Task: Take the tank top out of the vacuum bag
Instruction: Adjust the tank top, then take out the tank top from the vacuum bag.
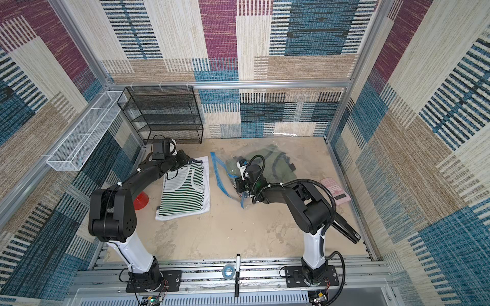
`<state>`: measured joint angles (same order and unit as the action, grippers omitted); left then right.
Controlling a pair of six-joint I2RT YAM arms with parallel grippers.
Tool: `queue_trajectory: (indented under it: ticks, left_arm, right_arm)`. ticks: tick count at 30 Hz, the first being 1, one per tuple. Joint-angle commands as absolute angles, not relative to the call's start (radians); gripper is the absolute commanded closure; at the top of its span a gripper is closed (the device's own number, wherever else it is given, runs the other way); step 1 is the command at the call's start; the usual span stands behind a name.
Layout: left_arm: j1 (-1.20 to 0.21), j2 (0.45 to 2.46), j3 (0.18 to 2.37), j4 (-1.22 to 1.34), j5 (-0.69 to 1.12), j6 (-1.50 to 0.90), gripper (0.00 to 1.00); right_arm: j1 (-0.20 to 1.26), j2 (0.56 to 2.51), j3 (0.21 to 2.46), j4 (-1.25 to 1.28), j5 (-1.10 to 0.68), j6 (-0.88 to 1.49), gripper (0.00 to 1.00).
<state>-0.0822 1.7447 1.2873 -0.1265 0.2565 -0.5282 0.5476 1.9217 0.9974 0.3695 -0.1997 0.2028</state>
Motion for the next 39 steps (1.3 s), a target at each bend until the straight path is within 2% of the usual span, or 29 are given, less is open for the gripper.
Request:
queue_trajectory:
  ticks: [1,3,7,11,13,16,19,20,21,24,26,29,32,35,39]
  left_arm:
    - [-0.119,1.595,1.178,-0.11,0.274,-0.448,0.7]
    - [-0.14,1.494,1.094,-0.087,0.285,-0.452,0.52]
    - [-0.164,1.321,0.929,0.004,0.353,-0.505,0.26]
    - [-0.233,1.231,0.84,0.011,0.369,-0.53,0.17]
    - [-0.282,1.191,0.806,0.032,0.34,-0.539,0.03]
    - [-0.29,1.16,0.68,0.288,0.394,-0.683,0.01]
    - [-0.294,1.176,0.484,0.792,0.384,-0.806,0.01]
    - [-0.294,1.197,0.463,0.872,0.383,-0.825,0.01]
    - [-0.298,1.211,0.471,0.851,0.385,-0.822,0.01]
    - [-0.352,1.238,0.61,0.487,0.336,-0.765,0.01]
    - [-0.371,1.27,0.629,0.488,0.37,-0.815,0.01]
    - [-0.379,1.31,0.634,0.586,0.445,-0.823,0.01]
    - [-0.41,1.277,0.605,0.601,0.291,-0.791,0.01]
    - [-0.413,1.227,0.528,0.735,0.193,-0.835,0.01]
    - [-0.411,1.224,0.347,1.13,0.128,-1.061,0.01]
  right_arm:
    - [0.548,1.899,0.977,0.414,-0.199,0.189,1.0]
    - [0.549,1.879,0.952,0.445,-0.2,0.187,1.0]
    - [0.548,1.847,0.916,0.491,-0.199,0.179,1.0]
    - [0.553,1.832,0.897,0.515,-0.196,0.177,1.0]
    - [0.554,1.826,0.893,0.52,-0.193,0.177,1.0]
    - [0.554,1.807,0.867,0.562,-0.185,0.179,1.0]
    - [0.554,1.791,0.849,0.581,-0.169,0.179,1.0]
    - [0.553,1.784,0.847,0.581,-0.167,0.177,1.0]
    - [0.554,1.781,0.845,0.581,-0.167,0.178,1.0]
    - [0.553,1.761,0.833,0.587,-0.162,0.178,1.0]
    - [0.553,1.752,0.824,0.598,-0.158,0.177,1.0]
    - [0.553,1.747,0.822,0.6,-0.162,0.179,1.0]
    - [0.554,1.744,0.821,0.599,-0.157,0.177,1.0]
    - [0.554,1.734,0.816,0.602,-0.154,0.175,1.0]
    - [0.555,1.731,0.802,0.621,-0.147,0.173,1.0]
